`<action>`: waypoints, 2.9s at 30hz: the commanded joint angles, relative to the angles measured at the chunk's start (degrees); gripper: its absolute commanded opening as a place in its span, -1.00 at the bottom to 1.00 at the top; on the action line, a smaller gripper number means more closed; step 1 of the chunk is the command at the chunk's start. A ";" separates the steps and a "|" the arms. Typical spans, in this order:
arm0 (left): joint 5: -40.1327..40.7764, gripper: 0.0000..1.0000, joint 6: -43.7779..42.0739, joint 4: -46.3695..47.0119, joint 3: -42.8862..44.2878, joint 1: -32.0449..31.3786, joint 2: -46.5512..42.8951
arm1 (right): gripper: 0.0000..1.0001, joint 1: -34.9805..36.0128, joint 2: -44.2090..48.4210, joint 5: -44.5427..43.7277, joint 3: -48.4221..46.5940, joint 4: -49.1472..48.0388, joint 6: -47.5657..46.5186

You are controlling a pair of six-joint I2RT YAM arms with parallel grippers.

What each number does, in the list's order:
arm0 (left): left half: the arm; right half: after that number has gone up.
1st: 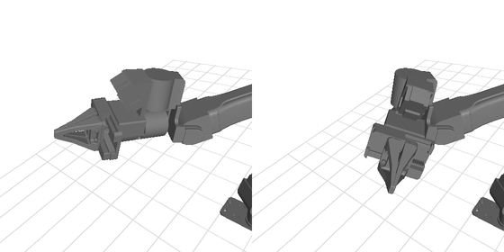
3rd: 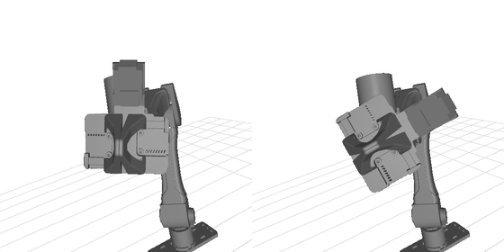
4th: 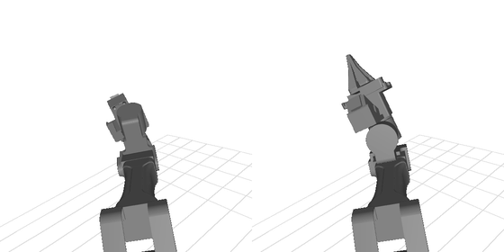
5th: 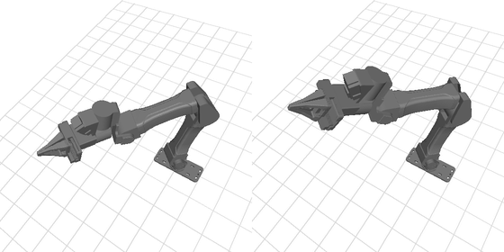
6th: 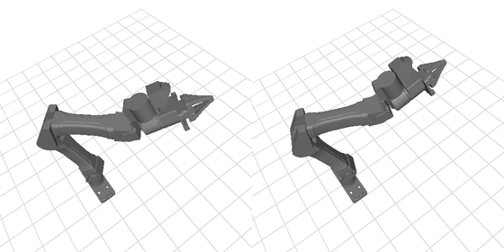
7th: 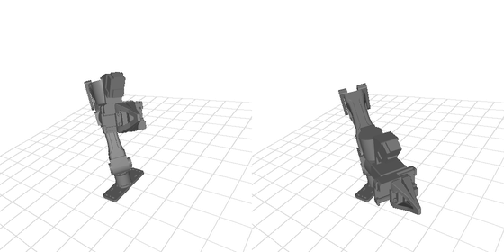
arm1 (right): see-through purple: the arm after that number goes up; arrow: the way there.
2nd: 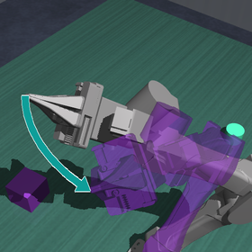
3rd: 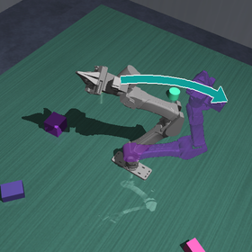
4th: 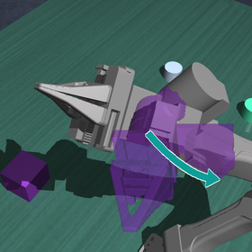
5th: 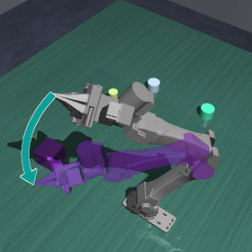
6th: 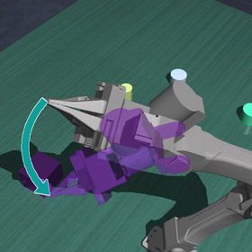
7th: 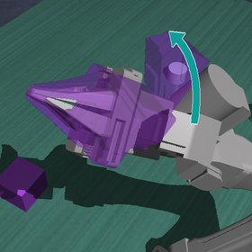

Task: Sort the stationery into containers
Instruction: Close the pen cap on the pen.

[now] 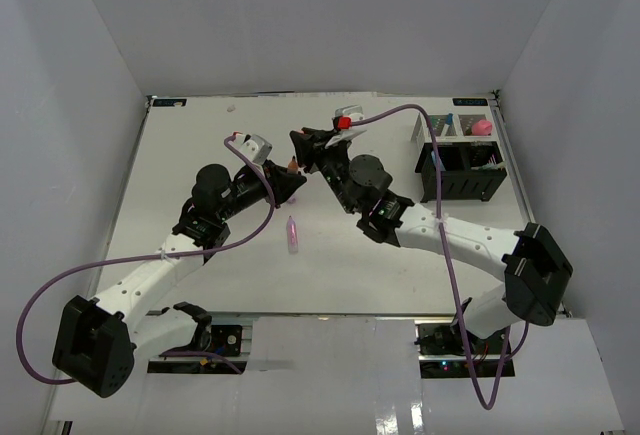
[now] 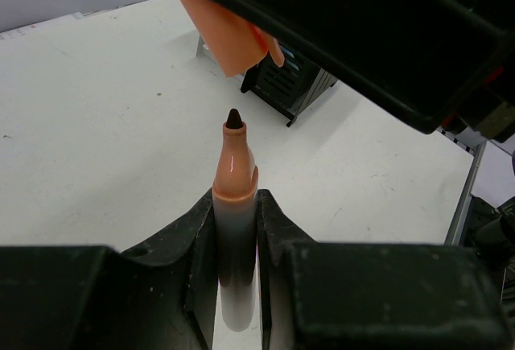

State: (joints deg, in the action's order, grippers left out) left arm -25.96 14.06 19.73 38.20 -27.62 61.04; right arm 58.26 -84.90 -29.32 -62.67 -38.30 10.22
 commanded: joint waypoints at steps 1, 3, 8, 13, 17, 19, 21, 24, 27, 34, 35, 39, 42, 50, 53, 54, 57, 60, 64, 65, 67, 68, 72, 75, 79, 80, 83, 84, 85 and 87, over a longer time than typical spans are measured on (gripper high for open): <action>-0.67 -0.61 0.44 1.19 0.12 -0.25 -0.83 | -0.85 0.63 0.00 0.40 0.18 -7.84 -0.20; -0.59 -0.61 0.52 1.19 0.13 -0.25 -0.65 | -0.85 0.80 -0.09 0.75 0.36 -8.71 -0.20; -0.15 -0.62 0.61 0.84 0.30 -0.25 -0.74 | -0.84 1.33 -0.44 0.93 0.54 -9.33 -0.37; 0.12 -0.62 0.44 0.84 0.21 -0.25 -1.18 | -0.85 1.86 -0.96 0.58 0.71 -9.68 -0.73; 0.11 -0.62 0.52 0.84 0.04 -0.25 -1.45 | -0.85 2.30 -2.10 -0.21 0.80 -10.48 -1.16; 0.38 -0.62 0.52 0.84 -0.05 -0.25 -1.71 | -0.85 2.65 -2.55 -0.65 0.71 -11.00 -1.78; 0.55 -0.62 0.44 0.84 -0.05 -0.25 -1.89 | -0.84 2.91 -3.16 -1.09 0.71 -11.35 -2.48; 0.99 -0.62 0.52 0.84 -0.23 -0.25 -2.15 | -0.85 3.35 -3.69 -1.79 0.71 -11.44 -2.75; 1.61 -0.62 0.61 0.84 -0.31 -0.25 -2.50 | -0.85 3.70 -3.69 -2.85 1.50 -12.58 -3.71; 2.75 -0.63 1.67 0.58 -0.32 -0.25 -2.41 | -0.84 3.97 -3.08 -3.64 3.00 -14.34 -3.89; 2.75 -0.63 1.93 0.40 -0.23 -0.25 -2.24 | -0.85 4.05 -2.99 -3.64 3.17 -14.60 -3.89; 3.10 -0.64 2.28 0.40 -0.23 -0.25 -2.24 | -0.84 4.14 -2.72 -3.99 4.14 -15.40 -4.07; 3.89 -0.66 2.63 0.23 -0.31 -0.25 -2.50 | -0.85 4.32 -2.64 -4.34 5.01 -16.45 -4.33; 5.04 -0.67 2.98 0.40 -0.58 -0.25 -3.11 | -0.85 5.37 -3.51 -5.39 6.16 -17.59 -4.59; 5.48 -0.67 3.07 0.66 -0.84 -0.16 -3.64 | -0.85 5.99 -4.04 -5.57 7.47 -19.61 -4.68; 5.56 -0.67 3.07 0.66 -0.93 -0.16 -3.73 | -0.85 6.34 -4.22 -5.57 7.74 -20.22 -4.77; 5.56 -0.67 3.16 0.66 -0.93 -0.16 -3.91 | -0.85 7.13 -4.57 -5.31 9.50 -23.91 -5.91; 5.48 -0.67 3.34 0.84 -0.93 -0.07 -4.08 | -0.85 7.83 -4.83 -4.61 11.42 -28.04 -6.70; 5.30 -0.67 3.43 1.02 -1.10 -0.07 -4.26 | -0.85 8.89 -5.18 -5.04 13.45 -33.14 -8.36; 5.30 -0.67 3.51 1.10 -1.11 -0.07 -4.35 | -0.85 9.06 -5.53 -5.48 13.54 -34.28 -8.81; 5.39 -0.67 3.34 1.28 -1.28 -0.07 -4.52 | -0.84 9.59 -5.71 -6.10 13.89 -34.82 -9.60; 5.30 -0.67 3.25 1.37 -1.37 -0.07 -4.70 | -0.85 9.77 -5.97 -6.19 13.90 -34.82 -9.78; 4.25 -0.67 1.85 2.16 -1.81 0.02 -5.40 | -0.85 10.21 -6.06 -5.75 14.07 -33.95 -9.95; 3.72 -0.68 0.36 2.07 -1.90 0.02 -5.93 | -0.85 10.21 -4.66 -4.44 14.25 -31.40 -9.95; 3.54 -0.70 -1.05 1.72 -2.07 0.19 -7.16 | -0.85 10.12 -2.11 -1.54 13.28 -20.45 -9.95; 3.54 -0.70 -1.23 1.63 -1.98 0.28 -7.33 | -0.85 10.12 -1.06 -0.75 12.93 -18.23 -9.95; 3.02 -0.73 -1.41 1.81 -2.16 1.07 -8.03 | -0.85 10.12 0.35 2.16 12.40 -11.47 -8.64; 2.67 -0.74 -1.32 1.98 -2.16 1.25 -8.04 | -0.85 10.12 0.61 3.55 12.58 -10.14 -7.77; 1.88 -0.74 -1.06 2.51 -2.25 1.68 -8.30 | -0.85 10.21 0.96 4.00 12.75 -7.86 -7.24; 1.09 -0.75 -0.97 3.12 -2.42 1.86 -8.65 | -0.85 10.12 1.06 4.71 13.28 -5.91 -5.40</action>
State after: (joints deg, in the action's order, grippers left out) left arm -26.41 13.47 16.49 34.94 -27.55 55.07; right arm 66.72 -83.96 -30.02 -50.19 -55.90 1.93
